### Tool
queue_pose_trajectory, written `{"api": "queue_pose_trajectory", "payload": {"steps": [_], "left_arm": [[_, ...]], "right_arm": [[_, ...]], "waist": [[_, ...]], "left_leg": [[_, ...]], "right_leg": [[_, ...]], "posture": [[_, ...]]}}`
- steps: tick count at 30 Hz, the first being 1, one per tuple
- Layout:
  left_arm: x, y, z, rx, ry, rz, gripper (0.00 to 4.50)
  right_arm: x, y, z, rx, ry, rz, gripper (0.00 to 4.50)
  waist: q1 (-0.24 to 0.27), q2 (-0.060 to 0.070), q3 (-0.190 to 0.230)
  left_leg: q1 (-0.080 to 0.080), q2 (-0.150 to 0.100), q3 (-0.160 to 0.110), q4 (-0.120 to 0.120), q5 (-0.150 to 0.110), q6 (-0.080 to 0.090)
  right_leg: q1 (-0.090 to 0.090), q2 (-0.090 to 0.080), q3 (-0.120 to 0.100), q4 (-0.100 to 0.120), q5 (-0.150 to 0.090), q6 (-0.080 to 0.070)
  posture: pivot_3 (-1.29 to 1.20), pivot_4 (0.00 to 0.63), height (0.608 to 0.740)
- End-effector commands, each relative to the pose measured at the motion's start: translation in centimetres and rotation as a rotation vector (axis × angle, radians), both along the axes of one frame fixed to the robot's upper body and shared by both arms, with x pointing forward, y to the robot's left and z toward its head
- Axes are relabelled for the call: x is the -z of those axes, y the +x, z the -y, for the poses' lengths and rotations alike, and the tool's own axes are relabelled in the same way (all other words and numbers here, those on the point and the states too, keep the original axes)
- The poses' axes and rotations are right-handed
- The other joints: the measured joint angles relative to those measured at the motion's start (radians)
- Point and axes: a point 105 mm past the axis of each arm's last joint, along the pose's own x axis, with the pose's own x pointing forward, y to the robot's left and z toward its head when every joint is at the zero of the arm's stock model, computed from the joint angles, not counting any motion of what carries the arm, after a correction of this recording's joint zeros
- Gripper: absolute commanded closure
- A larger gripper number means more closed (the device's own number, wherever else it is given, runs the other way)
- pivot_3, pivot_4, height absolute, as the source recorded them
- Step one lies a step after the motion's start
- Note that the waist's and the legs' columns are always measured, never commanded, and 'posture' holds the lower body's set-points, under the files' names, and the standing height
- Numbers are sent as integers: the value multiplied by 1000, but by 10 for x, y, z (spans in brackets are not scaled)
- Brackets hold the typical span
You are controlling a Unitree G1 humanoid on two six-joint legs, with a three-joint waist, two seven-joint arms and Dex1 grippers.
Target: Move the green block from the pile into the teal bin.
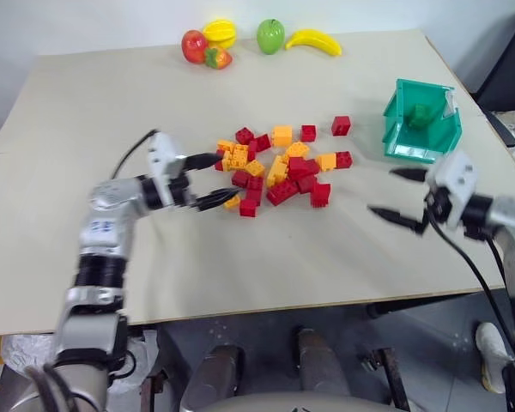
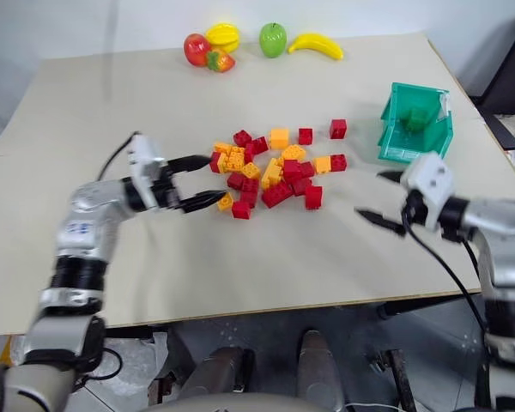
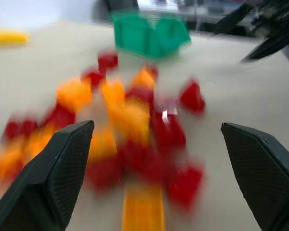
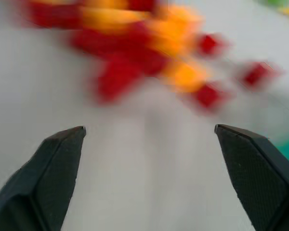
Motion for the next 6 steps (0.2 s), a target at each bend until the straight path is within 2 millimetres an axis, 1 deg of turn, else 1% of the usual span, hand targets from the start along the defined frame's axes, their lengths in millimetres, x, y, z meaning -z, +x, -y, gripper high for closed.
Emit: {"api": "queue_pose_trajectory", "payload": {"steps": [1,4,6], "left_arm": [[-12,-7,-12,-4,-30,31,0],[-11,-11,-23,-36,-33,8,0],[-8,-13,-29,-58,-1,20,0]], "right_arm": [[-18,3,5,-29,-12,83,24],[-21,7,7,-22,15,94,24],[-21,7,9,-19,16,97,24]], "waist": [[1,0,0],[12,0,0],[14,0,0]], "left_leg": [[0,-1,1,0,0,1],[2,-1,3,1,1,1],[3,1,4,1,1,1]], "right_leg": [[0,-1,1,0,0,0],[1,-1,3,-4,3,0],[1,0,4,-3,3,-1]], "posture": [[0,150,740],[0,150,740],[0,150,740]]}}
